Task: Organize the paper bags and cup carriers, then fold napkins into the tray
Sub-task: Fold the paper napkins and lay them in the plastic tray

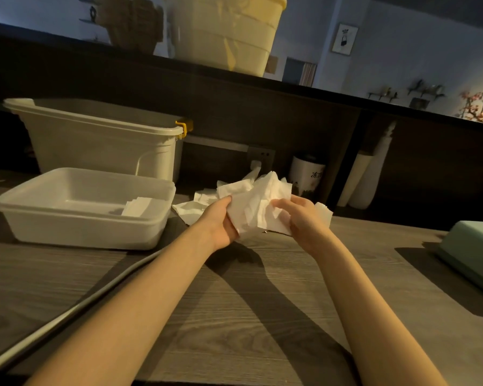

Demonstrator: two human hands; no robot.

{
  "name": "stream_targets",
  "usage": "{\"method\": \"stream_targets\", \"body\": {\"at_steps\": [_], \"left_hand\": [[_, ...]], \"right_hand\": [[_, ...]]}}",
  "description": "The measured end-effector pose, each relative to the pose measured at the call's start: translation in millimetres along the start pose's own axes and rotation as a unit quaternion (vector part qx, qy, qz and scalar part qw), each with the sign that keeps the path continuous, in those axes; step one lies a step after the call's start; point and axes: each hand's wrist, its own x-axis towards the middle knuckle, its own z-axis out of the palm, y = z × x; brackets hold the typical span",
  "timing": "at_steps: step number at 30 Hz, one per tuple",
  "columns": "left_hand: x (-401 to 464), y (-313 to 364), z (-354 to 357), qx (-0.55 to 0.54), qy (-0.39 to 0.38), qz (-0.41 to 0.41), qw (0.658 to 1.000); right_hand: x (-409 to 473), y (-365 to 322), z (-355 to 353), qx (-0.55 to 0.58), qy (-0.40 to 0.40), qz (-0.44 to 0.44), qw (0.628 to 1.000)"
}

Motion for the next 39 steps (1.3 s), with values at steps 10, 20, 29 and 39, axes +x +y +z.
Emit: {"method": "stream_targets", "body": {"at_steps": [10, 20, 29, 39], "left_hand": [[-3, 2, 0, -0.030, 0.037, 0.021, 0.999], [-9, 0, 4, -0.017, -0.018, -0.059, 0.998], [-8, 0, 4, 0.020, -0.064, -0.022, 0.997], [-2, 4, 4, 0.060, -0.093, 0.006, 0.994]], "right_hand": [[-3, -1, -11, -0.104, 0.075, -0.013, 0.992], [-8, -11, 0, 0.135, -0.016, -0.063, 0.989], [1, 6, -3, -0.067, 0.060, -0.036, 0.995], [-1, 6, 1, -0.133, 0.068, -0.039, 0.988]]}}
